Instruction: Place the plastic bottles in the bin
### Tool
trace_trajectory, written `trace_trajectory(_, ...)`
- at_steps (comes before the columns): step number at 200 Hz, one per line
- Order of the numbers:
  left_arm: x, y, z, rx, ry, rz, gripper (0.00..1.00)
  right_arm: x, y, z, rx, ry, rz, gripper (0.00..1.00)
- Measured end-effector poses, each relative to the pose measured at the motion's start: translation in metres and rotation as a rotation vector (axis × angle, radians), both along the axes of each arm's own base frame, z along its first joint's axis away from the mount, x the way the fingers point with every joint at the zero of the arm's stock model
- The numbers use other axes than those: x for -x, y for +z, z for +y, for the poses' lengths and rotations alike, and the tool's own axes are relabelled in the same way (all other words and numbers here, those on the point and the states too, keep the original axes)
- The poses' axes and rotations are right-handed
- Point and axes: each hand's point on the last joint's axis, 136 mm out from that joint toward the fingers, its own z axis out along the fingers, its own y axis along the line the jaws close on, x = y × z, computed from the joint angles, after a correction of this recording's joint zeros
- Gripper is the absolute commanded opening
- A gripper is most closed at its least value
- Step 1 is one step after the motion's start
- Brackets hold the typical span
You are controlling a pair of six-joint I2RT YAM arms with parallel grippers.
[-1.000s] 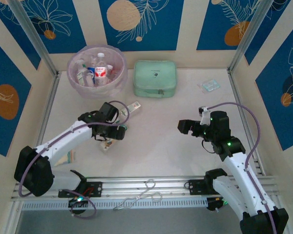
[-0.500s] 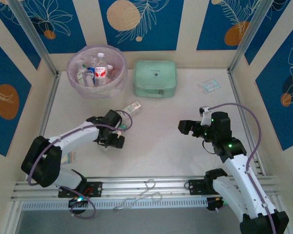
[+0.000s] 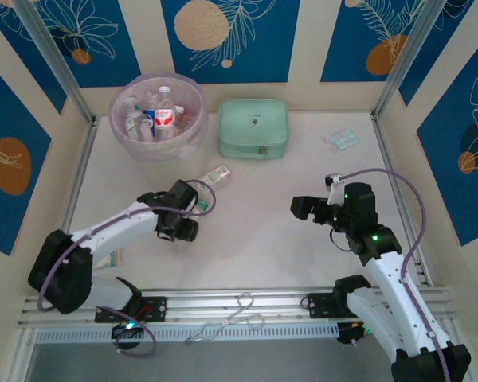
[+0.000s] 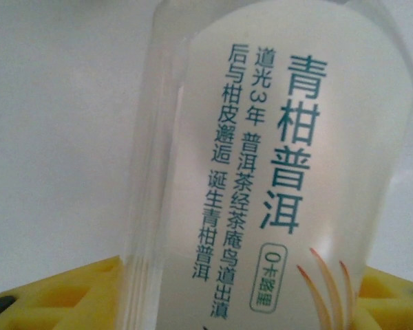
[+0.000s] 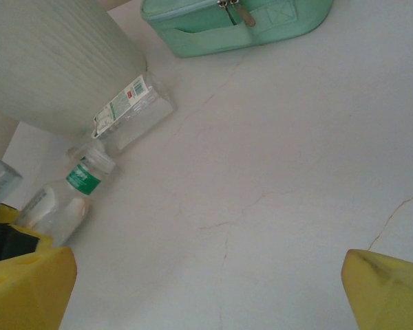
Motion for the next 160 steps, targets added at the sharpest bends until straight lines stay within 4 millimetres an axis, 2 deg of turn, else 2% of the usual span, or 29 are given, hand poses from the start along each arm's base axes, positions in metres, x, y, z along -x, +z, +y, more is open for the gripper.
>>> trace_trajectory(19,0.003,0.029,-0.013,0.089,-0.043,-0.039,0.38,0.0,-0.001,0.0,-0.002,-0.002,0.004,0.99)
trace_trajectory(33,0.002,0.063,-0.024,0.167,-0.077,-0.101,0.33,0.0,-0.001,0.0,-0.002,-0.002,0.004,0.99)
trace_trajectory(48,-0.005,0.112,-0.031,0.238,-0.092,-0.201,0.25,0.0,-0.001,0.0,-0.004,-0.005,0.004,0.99)
trace_trajectory(74,-0.021,0.207,-0.039,0.338,-0.108,-0.395,0.22,-0.004,-0.001,0.001,-0.015,-0.008,0.007,0.99)
trace_trajectory(94,-0.037,0.26,-0.038,0.35,-0.103,-0.504,0.16,-0.006,-0.004,0.002,-0.013,-0.008,0.019,0.99)
trace_trajectory(108,-0.054,0.284,-0.035,0.339,-0.087,-0.555,0.14,-0.006,-0.004,0.002,-0.013,-0.008,0.017,0.99)
trace_trajectory(121,-0.075,0.296,-0.028,0.333,-0.05,-0.582,0.12,-0.006,-0.004,0.002,-0.013,-0.007,0.016,0.99)
trace_trajectory(140,-0.113,0.304,-0.011,0.329,0.025,-0.591,0.08,-0.005,-0.003,0.001,-0.012,-0.007,0.016,0.99)
trace_trajectory(160,-0.156,0.304,0.006,0.312,0.1,-0.591,0.06,-0.001,-0.003,0.0,-0.004,-0.006,0.013,0.99)
